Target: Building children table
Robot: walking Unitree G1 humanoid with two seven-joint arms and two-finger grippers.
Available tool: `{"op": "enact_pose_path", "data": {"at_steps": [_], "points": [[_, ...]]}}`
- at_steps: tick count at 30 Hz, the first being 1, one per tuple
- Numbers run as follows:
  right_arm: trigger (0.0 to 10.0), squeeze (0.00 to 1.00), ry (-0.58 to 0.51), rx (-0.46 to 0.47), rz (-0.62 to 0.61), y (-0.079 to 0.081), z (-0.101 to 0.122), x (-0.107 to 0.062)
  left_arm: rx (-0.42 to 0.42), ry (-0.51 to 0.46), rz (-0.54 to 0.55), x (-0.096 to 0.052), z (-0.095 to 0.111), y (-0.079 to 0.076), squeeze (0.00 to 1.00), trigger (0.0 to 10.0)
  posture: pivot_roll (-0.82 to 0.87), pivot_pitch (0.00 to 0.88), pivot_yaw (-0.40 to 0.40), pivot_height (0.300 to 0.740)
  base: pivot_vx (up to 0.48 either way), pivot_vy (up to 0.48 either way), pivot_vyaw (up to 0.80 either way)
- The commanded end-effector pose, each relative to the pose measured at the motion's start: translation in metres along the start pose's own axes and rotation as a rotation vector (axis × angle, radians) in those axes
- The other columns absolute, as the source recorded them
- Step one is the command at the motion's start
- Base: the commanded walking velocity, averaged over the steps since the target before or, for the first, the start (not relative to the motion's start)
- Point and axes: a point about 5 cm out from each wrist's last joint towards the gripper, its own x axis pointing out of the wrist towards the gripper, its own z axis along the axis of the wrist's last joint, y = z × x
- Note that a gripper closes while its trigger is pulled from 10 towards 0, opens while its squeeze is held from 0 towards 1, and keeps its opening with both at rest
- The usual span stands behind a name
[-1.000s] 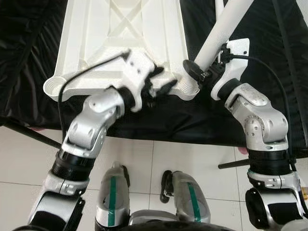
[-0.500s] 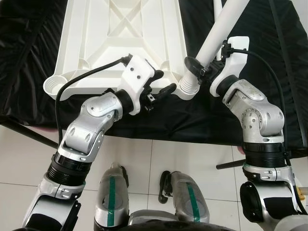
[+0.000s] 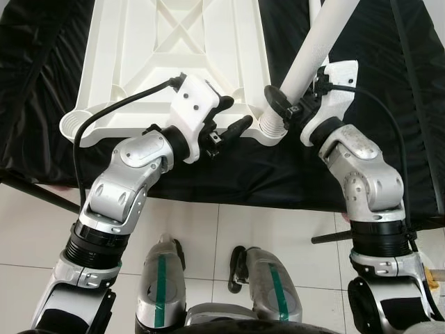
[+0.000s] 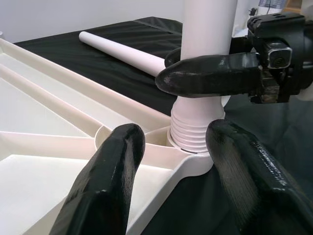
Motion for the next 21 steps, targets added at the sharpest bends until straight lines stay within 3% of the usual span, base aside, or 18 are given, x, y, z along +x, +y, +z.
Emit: {"op": "enact_pose_path", "data": {"at_steps": [1, 5, 18, 21], "points": [[10.0, 0.00, 0.094, -0.002, -0.032, -0.005, -0.019, -0.005, 0.012, -0.005, 0.035, 0.000, 0.004, 0.002, 0.00, 10.0, 0.08, 0.106, -0.051, 0.740, 0.000, 0.000, 0.00], [10.0, 0.00, 0.088, -0.028, -0.048, -0.008, -0.024, -0.008, 0.013, -0.010, 0.043, -0.001, 0.006, 0.003, 0.00, 10.0, 0.08, 0.106, -0.048, 0.740, 0.000, 0.000, 0.00], [10.0, 0.00, 0.067, -0.122, 0.117, 0.013, -0.024, -0.009, 0.006, -0.017, 0.050, -0.002, 0.007, 0.003, 0.00, 10.0, 0.08, 0.109, -0.047, 0.740, 0.000, 0.000, 0.00], [10.0, 0.00, 0.076, -0.110, 0.099, 0.011, -0.026, -0.009, 0.005, -0.016, 0.052, -0.002, 0.007, 0.003, 0.00, 10.0, 0.08, 0.111, -0.050, 0.740, 0.000, 0.000, 0.00]]}}
